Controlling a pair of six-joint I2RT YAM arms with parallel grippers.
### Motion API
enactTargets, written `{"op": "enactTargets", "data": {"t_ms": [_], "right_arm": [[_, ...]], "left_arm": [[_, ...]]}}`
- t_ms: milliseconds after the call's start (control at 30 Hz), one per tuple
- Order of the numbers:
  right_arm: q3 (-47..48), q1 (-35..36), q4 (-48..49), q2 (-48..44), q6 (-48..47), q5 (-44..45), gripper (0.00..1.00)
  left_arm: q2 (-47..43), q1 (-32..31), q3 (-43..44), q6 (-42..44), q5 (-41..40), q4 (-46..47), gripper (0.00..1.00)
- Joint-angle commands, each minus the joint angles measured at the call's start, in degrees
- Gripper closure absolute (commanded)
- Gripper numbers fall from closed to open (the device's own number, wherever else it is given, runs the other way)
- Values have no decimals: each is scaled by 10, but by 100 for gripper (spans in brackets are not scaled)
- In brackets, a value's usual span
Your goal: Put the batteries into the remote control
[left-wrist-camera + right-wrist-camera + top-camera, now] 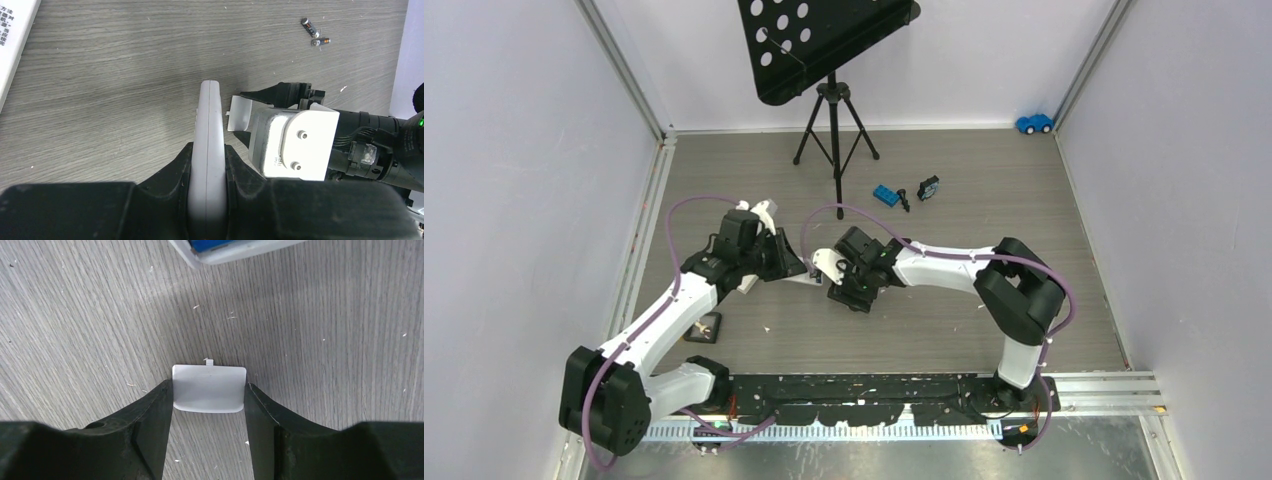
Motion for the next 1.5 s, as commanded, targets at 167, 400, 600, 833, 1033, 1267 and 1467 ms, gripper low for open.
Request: {"op": "enactTargets", "data": {"t_ms": [167,400,600,833,1033,1267,1467], "right_arm": [[-34,3,-23,-63,14,66,46],[-90,-4,-27,-143,69,73,45],[-126,-7,-23,-208,87,79,44],[-147,-8,8,-265,87,57,43],[-164,-8,40,-280,85,45,42],[-170,-8,68,-263,83,29,41],[-159,-8,71,-240,74,19,41]], "left_arm": [[26,1,10,-7,93,57,100],[125,-40,9,-36,160,127,100],[221,-92,34,-51,161,169,100],[269,-99,46,-40,124,137,71],[254,-99,57,-17,60,74,37],[248,-98,82,9,-9,10,2],[242,-95,98,13,-32,-8,0]]}}
